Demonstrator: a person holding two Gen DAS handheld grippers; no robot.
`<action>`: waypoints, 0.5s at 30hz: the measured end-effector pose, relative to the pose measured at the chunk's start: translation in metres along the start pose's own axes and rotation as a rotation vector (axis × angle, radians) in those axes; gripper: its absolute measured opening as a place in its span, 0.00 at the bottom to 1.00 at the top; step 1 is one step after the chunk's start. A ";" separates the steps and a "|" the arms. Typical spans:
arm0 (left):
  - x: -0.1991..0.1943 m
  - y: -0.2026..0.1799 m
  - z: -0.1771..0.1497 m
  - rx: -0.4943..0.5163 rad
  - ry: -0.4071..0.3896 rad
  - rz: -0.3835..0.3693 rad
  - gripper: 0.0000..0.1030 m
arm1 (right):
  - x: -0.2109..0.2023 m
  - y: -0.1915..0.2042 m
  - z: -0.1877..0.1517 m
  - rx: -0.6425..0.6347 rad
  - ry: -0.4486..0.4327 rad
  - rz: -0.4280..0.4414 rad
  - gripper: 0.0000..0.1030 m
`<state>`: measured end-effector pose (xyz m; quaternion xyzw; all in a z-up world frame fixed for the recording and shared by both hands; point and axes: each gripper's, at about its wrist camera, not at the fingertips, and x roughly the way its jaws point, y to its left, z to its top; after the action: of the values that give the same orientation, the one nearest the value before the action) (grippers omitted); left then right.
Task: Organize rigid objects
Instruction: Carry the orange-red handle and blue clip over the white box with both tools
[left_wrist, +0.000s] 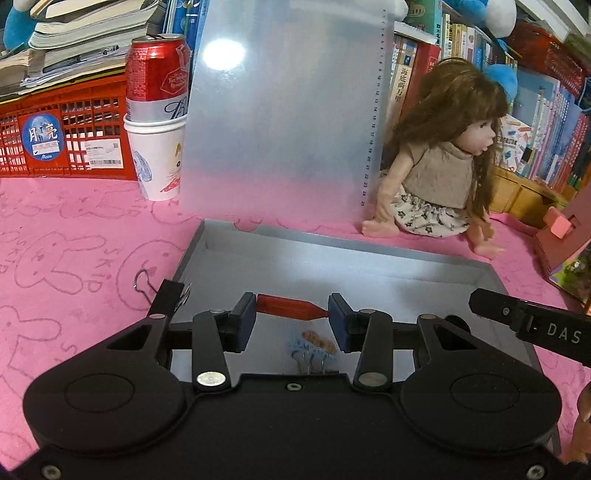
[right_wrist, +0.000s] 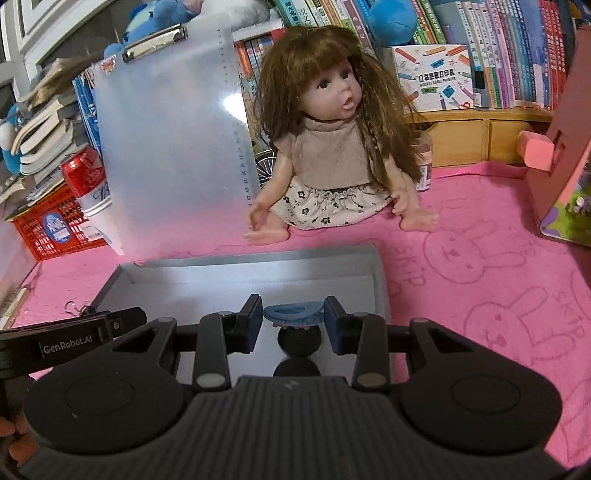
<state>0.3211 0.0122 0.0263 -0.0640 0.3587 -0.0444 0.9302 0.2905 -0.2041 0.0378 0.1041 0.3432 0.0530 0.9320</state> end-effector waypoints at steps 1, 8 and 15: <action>0.003 0.000 0.000 0.003 0.000 0.003 0.40 | 0.003 0.000 0.001 -0.003 0.002 -0.001 0.40; 0.018 -0.001 -0.001 0.013 0.011 0.029 0.40 | 0.024 0.000 0.000 -0.022 0.006 -0.021 0.40; 0.024 0.001 -0.007 0.017 0.017 0.037 0.40 | 0.031 -0.002 -0.003 0.000 0.012 -0.017 0.41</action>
<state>0.3342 0.0095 0.0046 -0.0492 0.3672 -0.0306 0.9284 0.3122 -0.2000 0.0158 0.1007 0.3497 0.0456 0.9303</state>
